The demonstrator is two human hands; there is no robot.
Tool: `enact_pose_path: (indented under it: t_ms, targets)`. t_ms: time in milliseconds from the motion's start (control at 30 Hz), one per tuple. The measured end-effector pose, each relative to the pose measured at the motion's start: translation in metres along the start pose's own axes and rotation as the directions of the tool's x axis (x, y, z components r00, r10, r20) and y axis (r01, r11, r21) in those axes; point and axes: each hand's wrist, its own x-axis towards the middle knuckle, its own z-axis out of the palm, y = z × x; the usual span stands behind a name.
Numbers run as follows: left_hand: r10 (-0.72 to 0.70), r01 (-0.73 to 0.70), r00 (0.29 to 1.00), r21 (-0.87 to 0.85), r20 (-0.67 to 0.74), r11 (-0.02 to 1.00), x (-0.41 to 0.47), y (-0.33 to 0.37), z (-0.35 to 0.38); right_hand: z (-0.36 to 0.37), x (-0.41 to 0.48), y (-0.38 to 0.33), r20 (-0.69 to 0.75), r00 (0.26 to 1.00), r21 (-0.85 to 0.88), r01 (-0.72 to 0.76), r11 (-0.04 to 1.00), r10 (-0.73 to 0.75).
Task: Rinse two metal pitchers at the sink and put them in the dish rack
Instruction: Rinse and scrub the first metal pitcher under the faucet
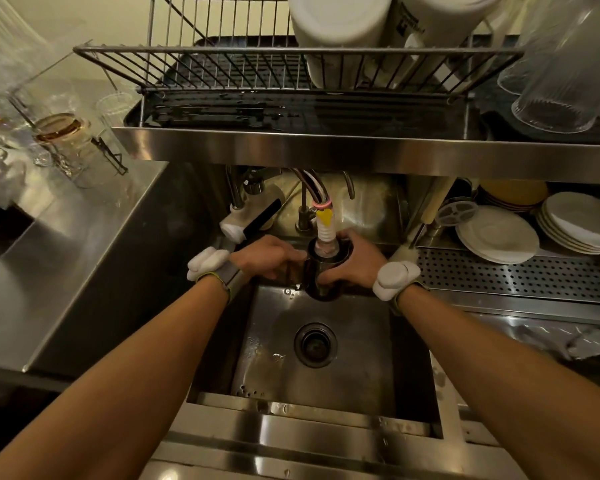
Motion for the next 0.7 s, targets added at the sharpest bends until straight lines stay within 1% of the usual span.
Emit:
enact_pose_path:
  t_ms: [33, 100, 167, 233, 267, 333, 467, 600, 700]
  targets:
    - [-0.01, 0.011, 1.0, 0.042, -0.025, 0.999, 0.0, 0.001, -0.004, 0.0, 0.001, -0.001, -0.015, 1.0, 0.011, 0.009, 1.0, -0.008]
    - [0.003, 0.005, 0.994, 0.072, -0.105, 0.997, 0.001, 0.004, -0.011, 0.001, 0.002, -0.006, -0.039, 0.999, 0.021, 0.024, 0.999, -0.024]
    - [0.036, -0.023, 0.983, 0.074, -0.181, 0.997, 0.001, 0.005, -0.016, 0.001, 0.002, -0.011, -0.016, 0.999, -0.016, 0.035, 0.999, -0.035]
    - [0.051, -0.036, 0.975, 0.076, -0.216, 0.996, 0.002, 0.003, -0.019, -0.002, 0.002, -0.011, 0.011, 0.999, -0.041, 0.04, 0.998, -0.04]
    - [0.055, -0.037, 0.972, 0.08, -0.228, 0.996, 0.002, 0.0, -0.02, -0.004, 0.002, -0.01, 0.001, 1.0, -0.026, 0.03, 0.999, -0.03]
    - [0.063, -0.044, 0.968, 0.081, -0.244, 0.996, 0.002, -0.005, -0.022, -0.009, 0.003, -0.012, -0.032, 0.999, -0.011, 0.014, 1.0, -0.014]
    - [0.072, -0.048, 0.965, 0.098, -0.253, 0.994, 0.001, -0.01, -0.026, -0.009, 0.008, -0.018, 0.06, 0.998, -0.079, 0.016, 0.997, -0.011]
    - [0.082, -0.049, 0.968, 0.141, -0.237, 0.989, -0.002, -0.013, -0.026, -0.017, 0.015, -0.02, 0.011, 1.0, -0.106, -0.01, 0.994, 0.011]
    - [0.076, -0.043, 0.966, 0.136, -0.248, 0.99, -0.003, -0.013, -0.032, -0.015, 0.017, -0.026, 0.06, 0.998, -0.095, -0.014, 0.995, 0.02]
